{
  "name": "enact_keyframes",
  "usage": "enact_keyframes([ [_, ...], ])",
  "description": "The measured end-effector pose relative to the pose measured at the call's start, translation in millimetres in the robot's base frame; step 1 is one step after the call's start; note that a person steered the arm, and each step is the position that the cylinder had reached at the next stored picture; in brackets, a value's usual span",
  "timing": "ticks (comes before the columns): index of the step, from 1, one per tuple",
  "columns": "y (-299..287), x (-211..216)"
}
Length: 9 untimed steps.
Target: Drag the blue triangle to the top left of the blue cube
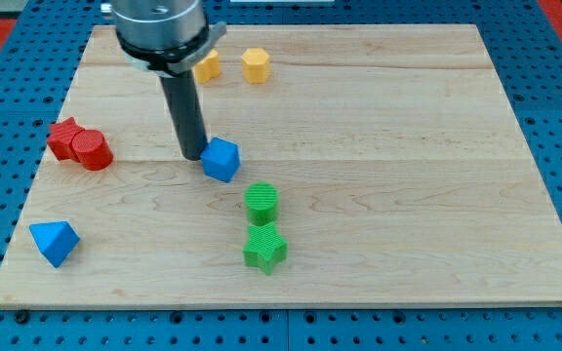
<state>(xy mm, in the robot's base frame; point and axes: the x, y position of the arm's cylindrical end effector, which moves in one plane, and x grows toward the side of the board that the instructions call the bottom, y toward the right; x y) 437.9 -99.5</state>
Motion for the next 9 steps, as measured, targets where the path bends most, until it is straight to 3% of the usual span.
enact_keyframes([
  [1,-18.6,4.2],
  [4,42.1,17.8],
  [5,-21.2,49.1],
  [6,-16.6,138.5],
  [7,-99.0,172.6],
  [8,-165.5,145.8],
  [9,-120.0,111.2],
])
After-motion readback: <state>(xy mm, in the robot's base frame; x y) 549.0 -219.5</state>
